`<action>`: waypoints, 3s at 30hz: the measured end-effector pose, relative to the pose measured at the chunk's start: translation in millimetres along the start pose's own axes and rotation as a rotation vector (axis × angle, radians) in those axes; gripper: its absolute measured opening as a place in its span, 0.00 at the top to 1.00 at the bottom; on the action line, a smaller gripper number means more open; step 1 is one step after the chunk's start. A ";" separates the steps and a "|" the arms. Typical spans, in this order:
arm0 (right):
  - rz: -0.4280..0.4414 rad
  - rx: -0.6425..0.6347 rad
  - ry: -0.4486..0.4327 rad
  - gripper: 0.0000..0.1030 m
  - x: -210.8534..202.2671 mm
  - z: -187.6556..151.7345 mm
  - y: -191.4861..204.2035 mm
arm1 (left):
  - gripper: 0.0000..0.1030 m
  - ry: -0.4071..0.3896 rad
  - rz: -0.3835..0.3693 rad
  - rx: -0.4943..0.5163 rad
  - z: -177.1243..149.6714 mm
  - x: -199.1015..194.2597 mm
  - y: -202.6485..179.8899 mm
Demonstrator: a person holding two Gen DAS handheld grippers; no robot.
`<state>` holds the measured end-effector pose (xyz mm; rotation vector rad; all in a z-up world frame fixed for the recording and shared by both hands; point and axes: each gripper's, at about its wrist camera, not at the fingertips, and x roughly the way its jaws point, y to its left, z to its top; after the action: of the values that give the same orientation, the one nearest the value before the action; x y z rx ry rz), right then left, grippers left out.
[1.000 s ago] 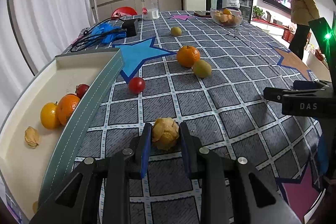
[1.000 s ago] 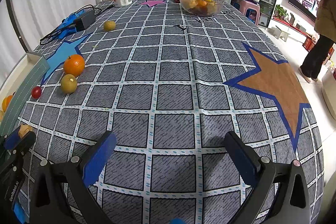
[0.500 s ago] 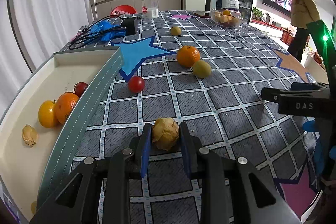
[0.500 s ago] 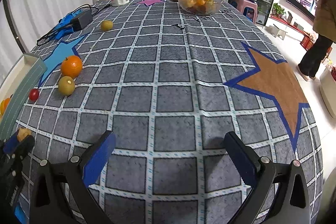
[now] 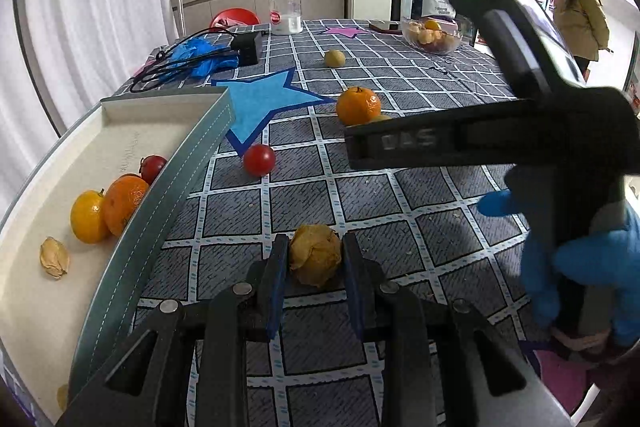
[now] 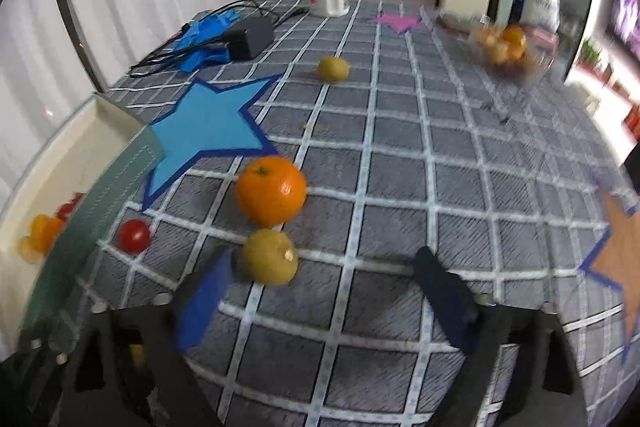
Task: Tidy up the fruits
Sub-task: 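Grasp a yellow-green round fruit with the right tool, then carry the physalis and yellow-green fruit over the white tray with both tools, then open both tools over the tray to drop both fruits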
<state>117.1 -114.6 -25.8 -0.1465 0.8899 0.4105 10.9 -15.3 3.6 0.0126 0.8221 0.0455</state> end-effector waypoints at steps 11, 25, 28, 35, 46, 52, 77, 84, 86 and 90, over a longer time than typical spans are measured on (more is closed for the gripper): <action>0.014 -0.022 -0.040 0.74 -22.8 -10.3 -4.3 | 0.72 -0.001 0.002 0.000 -0.8 -0.9 -0.8; 0.072 0.029 -0.044 0.74 -56.9 -37.4 -26.8 | 0.73 -0.024 -0.061 -0.018 -1.3 -8.7 2.8; 0.070 0.025 -0.046 0.74 -62.4 -38.4 -25.8 | 0.73 -0.029 -0.074 -0.037 -1.2 -11.3 6.0; 0.083 0.000 -0.061 0.74 -73.3 -31.6 -10.7 | 0.73 -0.060 -0.101 -0.089 -3.6 -33.4 23.8; 0.156 -0.085 -0.052 0.74 -69.0 -8.7 59.5 | 0.73 -0.197 0.023 -0.166 0.8 -82.8 94.0; 0.211 -0.123 -0.037 0.74 -59.0 5.9 108.4 | 0.73 -0.209 0.102 -0.247 -0.8 -86.4 148.1; 0.290 -0.133 -0.026 0.00 -24.4 35.5 166.9 | 0.23 -0.114 0.200 -0.351 -24.7 -48.3 204.2; 0.215 -0.027 -0.027 0.00 -30.4 40.4 105.3 | 0.23 -0.116 0.181 -0.320 -17.6 -55.7 187.0; 0.170 0.015 -0.011 0.00 -25.7 36.6 80.8 | 0.23 -0.127 0.171 -0.285 -14.0 -60.8 174.3; 0.039 0.081 0.037 0.00 -10.5 24.0 33.2 | 0.23 -0.143 0.114 -0.172 -5.1 -70.0 135.9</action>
<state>115.1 -80.3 -1.1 -0.0627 0.9454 0.4086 -45.3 117.2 55.3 -0.0990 0.6715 0.2206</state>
